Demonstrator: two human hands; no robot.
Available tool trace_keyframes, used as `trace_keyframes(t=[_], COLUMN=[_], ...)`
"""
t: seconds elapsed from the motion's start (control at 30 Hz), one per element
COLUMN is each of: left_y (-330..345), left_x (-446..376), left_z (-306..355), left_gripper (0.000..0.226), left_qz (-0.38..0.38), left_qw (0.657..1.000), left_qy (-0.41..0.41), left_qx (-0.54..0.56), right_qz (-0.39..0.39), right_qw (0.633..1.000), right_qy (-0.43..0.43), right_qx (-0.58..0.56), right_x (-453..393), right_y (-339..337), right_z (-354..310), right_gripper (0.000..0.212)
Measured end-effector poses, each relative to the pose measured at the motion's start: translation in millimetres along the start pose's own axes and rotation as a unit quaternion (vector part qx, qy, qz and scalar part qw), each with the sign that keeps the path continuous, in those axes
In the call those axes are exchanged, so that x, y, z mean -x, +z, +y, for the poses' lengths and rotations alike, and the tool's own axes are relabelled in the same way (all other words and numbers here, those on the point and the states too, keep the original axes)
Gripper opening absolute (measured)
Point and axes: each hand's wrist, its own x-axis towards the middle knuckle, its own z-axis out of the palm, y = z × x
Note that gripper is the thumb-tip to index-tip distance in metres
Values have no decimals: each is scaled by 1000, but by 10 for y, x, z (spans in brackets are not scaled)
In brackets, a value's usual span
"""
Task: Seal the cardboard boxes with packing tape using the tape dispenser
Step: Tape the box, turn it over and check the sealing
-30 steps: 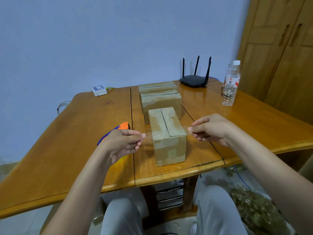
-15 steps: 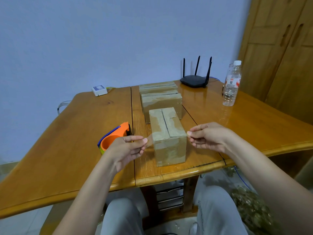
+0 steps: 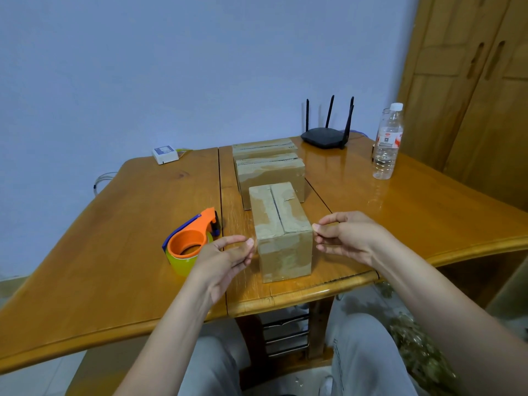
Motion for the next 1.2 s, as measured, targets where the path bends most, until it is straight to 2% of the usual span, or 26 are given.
trace_keyframes(t=[0.33,0.5,0.67,0.8,0.87,0.9,0.93,0.97,1.03,1.07,1.1,1.2], left_y=[35,42,115,128,91,66,40,23,28,58,93,213], left_x=[-36,-67,-90,-69,-27,-6,24,55,119,132,126,51], left_z=[-97,-181,-282,-272,-253,-226,-181,-112,79,171,240,300], left_gripper=[34,30,29,26,28,26,22,18,12,10,9,9], left_qz=[-9,-15,-24,-1,11,29,56,85,89,64,35,-23], left_qw=[1000,999,977,970,984,994,996,982,919,892,873,837], left_qy=[-15,2,-81,-101,-63,-14,60,147,310,354,373,363], left_qx=[18,40,194,221,166,108,22,-79,-226,-273,-314,-408], right_qz=[5,-19,-59,-59,-8,45,103,133,110,85,59,-9], right_qw=[1000,997,978,977,993,995,974,937,878,861,851,825], right_qy=[-10,-7,30,38,-21,-91,-180,-274,-389,-410,-410,-380], right_qx=[4,-74,-198,-199,-114,-15,95,174,256,289,322,418], right_x=[56,30,19,29,66,93,121,164,235,262,275,261], right_y=[59,78,116,103,83,61,37,21,44,84,139,308], right_z=[65,248,420,434,405,370,321,253,98,32,-23,-95], right_gripper=[15,10,39,39,31,25,20,19,22,24,24,28])
